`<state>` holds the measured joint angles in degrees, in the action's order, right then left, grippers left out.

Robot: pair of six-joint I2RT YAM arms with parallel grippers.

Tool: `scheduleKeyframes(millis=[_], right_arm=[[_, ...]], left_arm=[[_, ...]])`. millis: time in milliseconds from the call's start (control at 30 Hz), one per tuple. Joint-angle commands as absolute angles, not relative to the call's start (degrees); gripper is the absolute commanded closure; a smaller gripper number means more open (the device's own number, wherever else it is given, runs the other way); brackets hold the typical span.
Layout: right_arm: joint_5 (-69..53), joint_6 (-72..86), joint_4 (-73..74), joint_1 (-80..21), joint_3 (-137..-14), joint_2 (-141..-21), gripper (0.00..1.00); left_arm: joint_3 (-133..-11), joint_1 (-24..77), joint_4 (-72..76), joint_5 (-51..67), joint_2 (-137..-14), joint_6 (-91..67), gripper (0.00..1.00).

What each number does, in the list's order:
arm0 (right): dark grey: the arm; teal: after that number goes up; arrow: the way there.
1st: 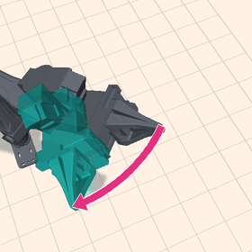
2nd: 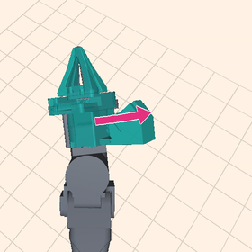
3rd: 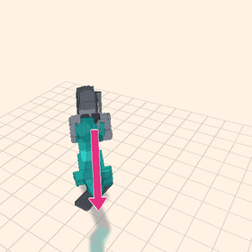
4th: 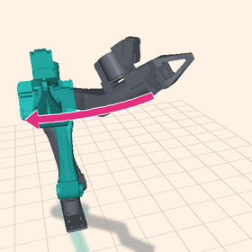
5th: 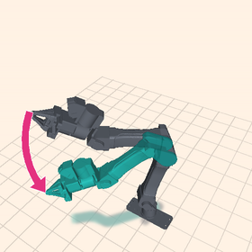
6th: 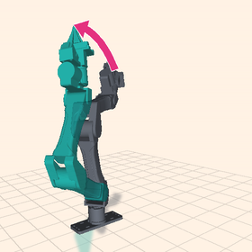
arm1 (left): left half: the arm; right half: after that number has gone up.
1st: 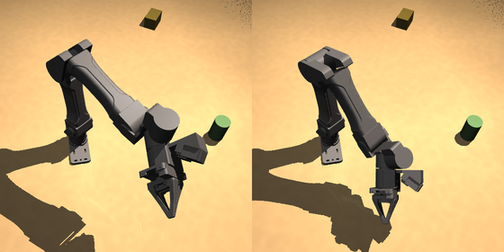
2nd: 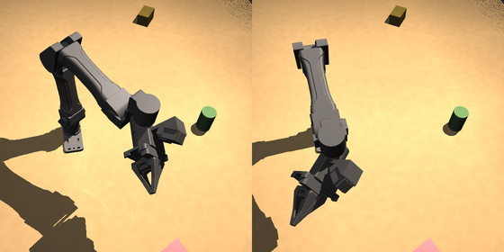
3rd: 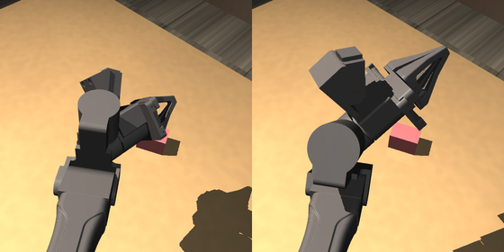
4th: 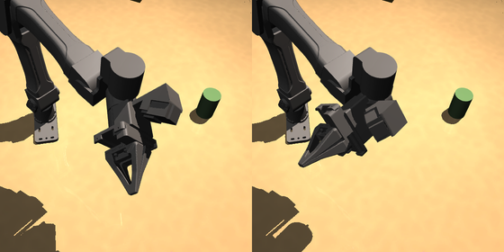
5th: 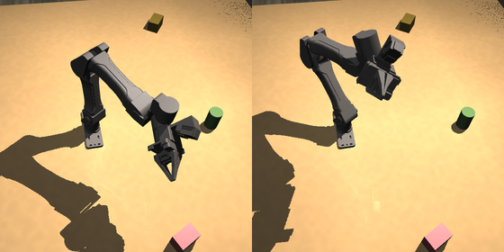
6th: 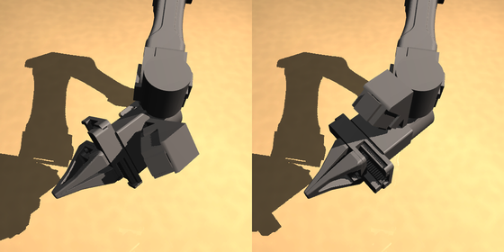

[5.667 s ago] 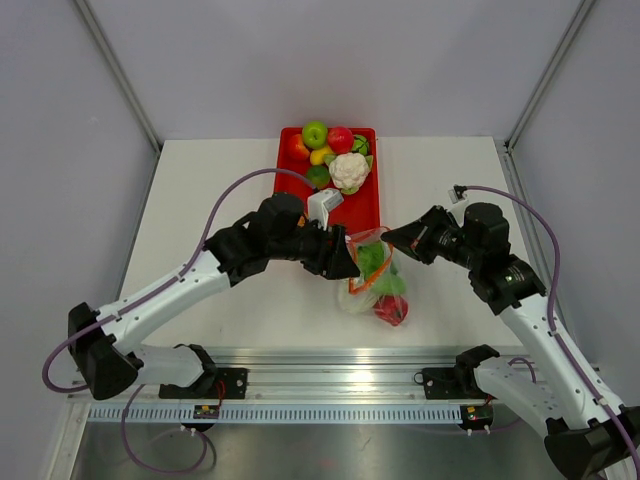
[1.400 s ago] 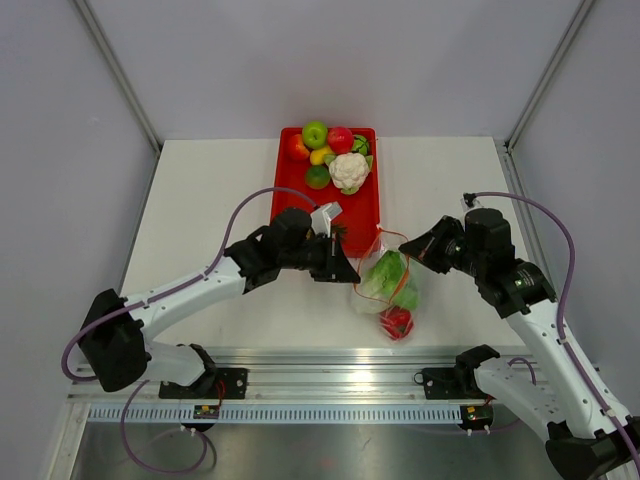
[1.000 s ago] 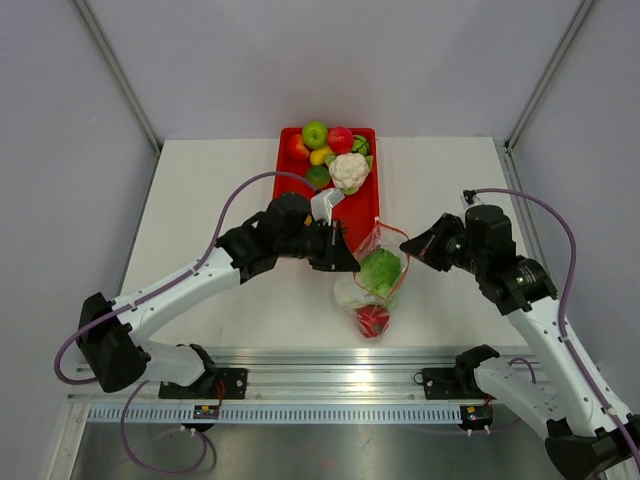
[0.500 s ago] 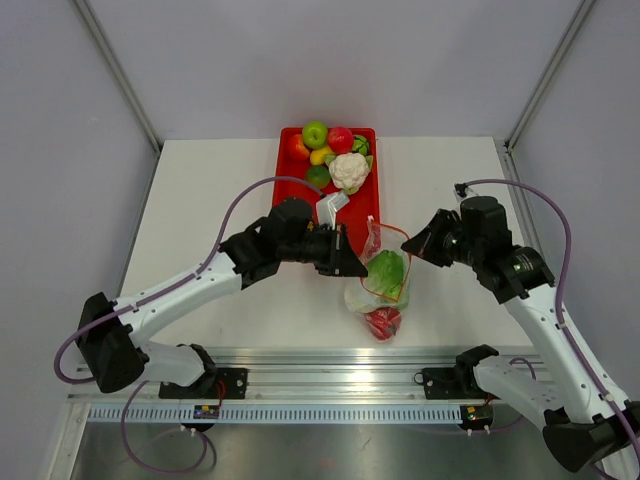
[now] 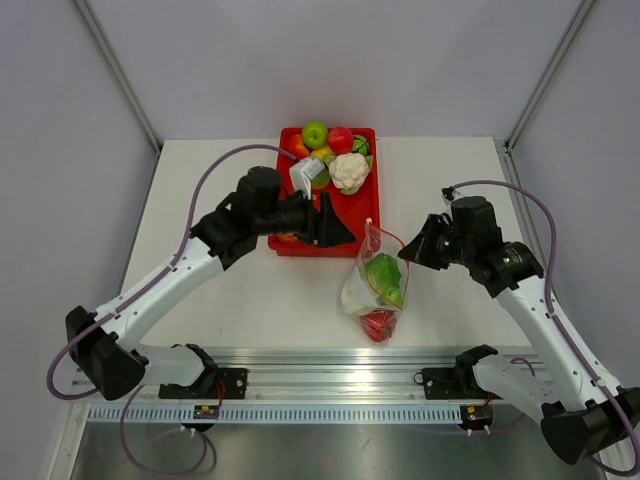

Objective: Place the food in the zip-top bag and seal the zipper
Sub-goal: Adjust the zipper food storage bag at the center of the board.

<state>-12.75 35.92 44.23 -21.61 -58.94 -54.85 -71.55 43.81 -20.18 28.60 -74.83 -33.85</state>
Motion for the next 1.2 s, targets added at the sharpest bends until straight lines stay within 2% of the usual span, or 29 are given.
scheduleKeyframes(millis=[0, 100, 200, 300, 467, 567, 600, 700, 733, 800, 833, 867, 967, 1033, 1167], right_arm=[[-15.64, 31.91, 41.14, -21.97, -60.91, -55.37, 1.00], [-17.75, 30.33, 39.38, -21.97, -60.82, -56.24, 1.00], [-19.51, 29.09, 38.15, -22.06, -61.87, -58.35, 1.00], [-20.21, 27.95, 37.27, -21.97, -64.06, -60.81, 1.00], [-21.27, 25.76, 37.00, -21.97, -67.58, -65.21, 1.00], [-22.67, 24.09, 36.65, -22.06, -71.18, -68.90, 1.00], [-23.02, 23.39, 36.56, -21.97, -72.84, -70.91, 1.00], [-23.55, 21.98, 36.65, -21.97, -75.92, -74.34, 1.00], [-23.47, 21.62, 36.82, -21.97, -76.81, -75.05, 1.00], [-23.20, 20.75, 37.18, -21.97, -79.09, -76.89, 1.00], [-22.68, 20.31, 37.96, -21.89, -80.06, -77.43, 1.00], [-22.33, 19.43, 38.75, -21.88, -82.16, -78.56, 1.00], [-21.01, 17.93, 43.04, -21.97, -85.25, -79.89, 0.98], [-20.22, 16.79, 44.55, -21.97, -85.87, -79.19, 0.79], [-18.02, 16.52, 47.54, -21.97, -83.94, -74.11, 0.63]], left_arm=[[-72.87, 36.40, -21.54, 30.23, -71.37, -25.77, 0.34], [-73.03, 31.48, -22.41, 31.54, -75.03, -22.17, 0.28], [-75.23, 31.38, -22.94, 39.00, -79.17, -20.13, 0.20], [-73.83, 31.55, -19.88, 44.37, -81.82, -22.31, 0.19], [-69.53, 32.61, -16.17, 46.23, -81.30, -24.78, 0.18], [-68.30, 32.96, -15.03, 47.28, -81.47, -25.40, 0.22], [-67.77, 33.31, -14.42, 47.55, -81.74, -26.18, 0.24], [-67.24, 34.71, -14.24, 48.08, -82.70, -26.98, 0.42], [-66.63, 35.15, -13.98, 47.82, -82.88, -27.33, 0.58], [-66.18, 36.20, -12.05, 47.64, -83.23, -29.52, 0.74], [-65.75, 36.47, -10.74, 47.29, -83.15, -32.05, 0.91], [-65.57, 36.91, -8.37, 46.50, -83.14, -33.47, 1.00], [-63.90, 37.09, -2.49, 42.11, -82.53, -39.78, 1.00], [-62.32, 37.09, -0.36, 38.61, -81.48, -42.88, 1.00], [-60.56, 37.09, 3.60, 34.28, -80.16, -46.40, 1.00]])
